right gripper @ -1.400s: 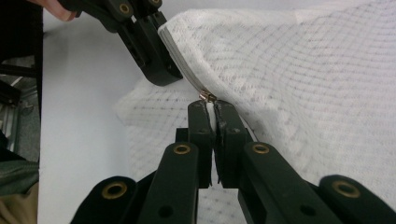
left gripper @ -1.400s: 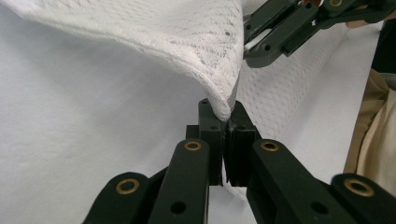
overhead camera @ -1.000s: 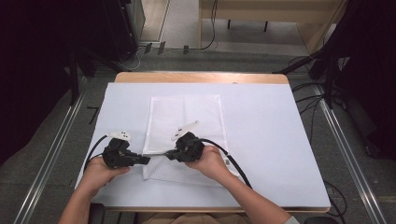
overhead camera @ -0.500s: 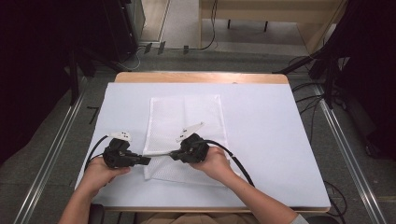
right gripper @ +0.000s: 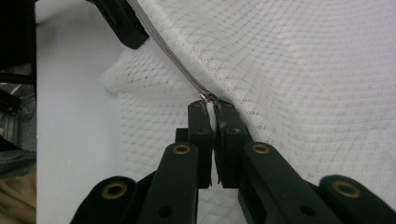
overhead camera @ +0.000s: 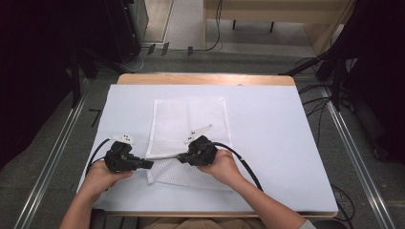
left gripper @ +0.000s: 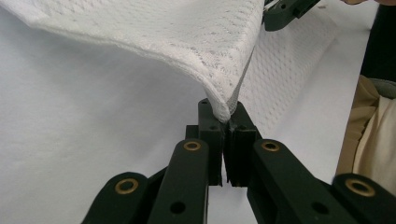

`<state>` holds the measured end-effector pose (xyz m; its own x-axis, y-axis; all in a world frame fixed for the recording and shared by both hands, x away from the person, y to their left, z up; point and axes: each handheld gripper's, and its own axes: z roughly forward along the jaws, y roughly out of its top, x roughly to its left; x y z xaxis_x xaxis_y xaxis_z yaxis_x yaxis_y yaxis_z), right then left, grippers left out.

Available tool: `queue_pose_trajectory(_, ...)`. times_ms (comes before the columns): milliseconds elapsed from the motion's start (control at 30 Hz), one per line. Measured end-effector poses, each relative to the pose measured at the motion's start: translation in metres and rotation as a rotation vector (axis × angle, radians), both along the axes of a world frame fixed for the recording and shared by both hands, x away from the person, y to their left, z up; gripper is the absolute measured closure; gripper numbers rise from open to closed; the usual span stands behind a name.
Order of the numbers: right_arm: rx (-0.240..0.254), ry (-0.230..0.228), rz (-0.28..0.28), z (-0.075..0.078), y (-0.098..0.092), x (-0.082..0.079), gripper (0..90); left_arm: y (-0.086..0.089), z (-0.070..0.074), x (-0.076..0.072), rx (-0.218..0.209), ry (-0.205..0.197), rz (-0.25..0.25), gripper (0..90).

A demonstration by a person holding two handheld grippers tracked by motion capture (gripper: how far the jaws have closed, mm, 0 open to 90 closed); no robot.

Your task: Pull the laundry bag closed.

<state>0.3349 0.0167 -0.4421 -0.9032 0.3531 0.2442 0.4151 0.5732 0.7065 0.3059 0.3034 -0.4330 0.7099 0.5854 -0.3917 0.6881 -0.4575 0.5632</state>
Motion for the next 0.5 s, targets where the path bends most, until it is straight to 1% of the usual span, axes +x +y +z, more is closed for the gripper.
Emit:
queue_pose_trajectory(67, 0.005, 0.001, 0.000, 0.000, -0.001, 0.000, 88.3, -0.001, 0.000, 0.000, 0.004, 0.003, 0.000, 88.2)
queue_pose_trajectory(100, -0.003, -0.003, -0.001, 0.000, -0.001, -0.001, 88.3, 0.000, 0.000, 0.000, 0.006, 0.003, -0.002, 88.2)
queue_pose_trajectory(267, -0.010, 0.010, -0.016, -0.003, -0.007, 0.001, 88.3, 0.001, -0.001, 0.000, -0.001, 0.007, 0.004, 88.1)
queue_pose_trajectory(300, -0.010, 0.014, -0.015, -0.003, -0.008, 0.001, 88.3, 0.001, -0.001, 0.000, 0.006, 0.006, 0.005, 88.1)
queue_pose_trajectory(500, -0.013, 0.007, -0.007, -0.002, -0.011, -0.002, 88.3, 0.001, 0.000, 0.000, 0.009, 0.007, -0.004, 88.1)
